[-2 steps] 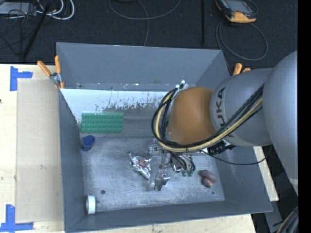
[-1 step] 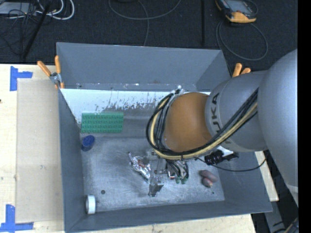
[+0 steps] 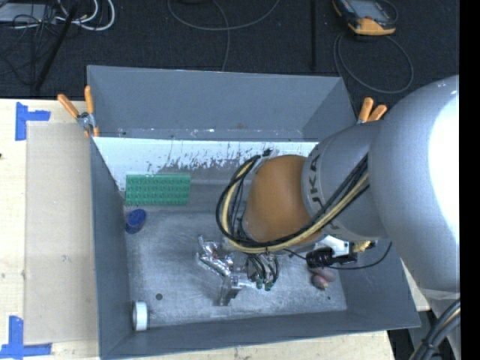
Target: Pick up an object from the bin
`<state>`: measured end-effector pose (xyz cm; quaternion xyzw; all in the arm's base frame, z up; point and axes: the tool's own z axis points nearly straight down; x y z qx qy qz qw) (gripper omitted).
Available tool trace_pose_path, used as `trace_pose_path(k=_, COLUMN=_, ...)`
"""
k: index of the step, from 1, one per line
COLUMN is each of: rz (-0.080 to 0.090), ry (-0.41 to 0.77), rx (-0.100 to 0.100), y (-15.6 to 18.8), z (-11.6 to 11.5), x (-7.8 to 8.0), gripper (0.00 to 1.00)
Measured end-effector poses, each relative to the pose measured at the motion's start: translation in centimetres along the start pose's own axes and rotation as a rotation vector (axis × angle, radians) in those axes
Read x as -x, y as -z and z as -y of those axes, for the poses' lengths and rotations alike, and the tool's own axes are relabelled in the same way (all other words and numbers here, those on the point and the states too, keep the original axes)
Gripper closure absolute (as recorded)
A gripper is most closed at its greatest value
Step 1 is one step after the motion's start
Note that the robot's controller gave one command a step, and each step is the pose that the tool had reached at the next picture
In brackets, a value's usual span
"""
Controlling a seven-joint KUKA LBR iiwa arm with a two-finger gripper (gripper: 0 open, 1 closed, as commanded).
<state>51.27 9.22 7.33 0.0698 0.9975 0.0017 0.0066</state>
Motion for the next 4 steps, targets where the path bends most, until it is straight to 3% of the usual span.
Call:
trace_pose_path(k=1, rz=-0.006, ry=-0.050, rx=-0.001, y=0.0, z=3.9, x=-1.0, gripper=0.00)
trace_pose_path(k=2, rz=-0.012, ry=-0.048, rx=-0.003, y=0.1, z=3.9, x=-1.1, gripper=1.00)
trace_pose_path(k=3, rz=-0.010, ry=-0.047, rx=-0.003, y=4.6, z=3.8, x=-1.0, gripper=1.00)
trace_pose_path(k=4, rz=-0.013, ry=-0.045, rx=-0.004, y=6.9, z=3.9, x=-0.9, gripper=1.00)
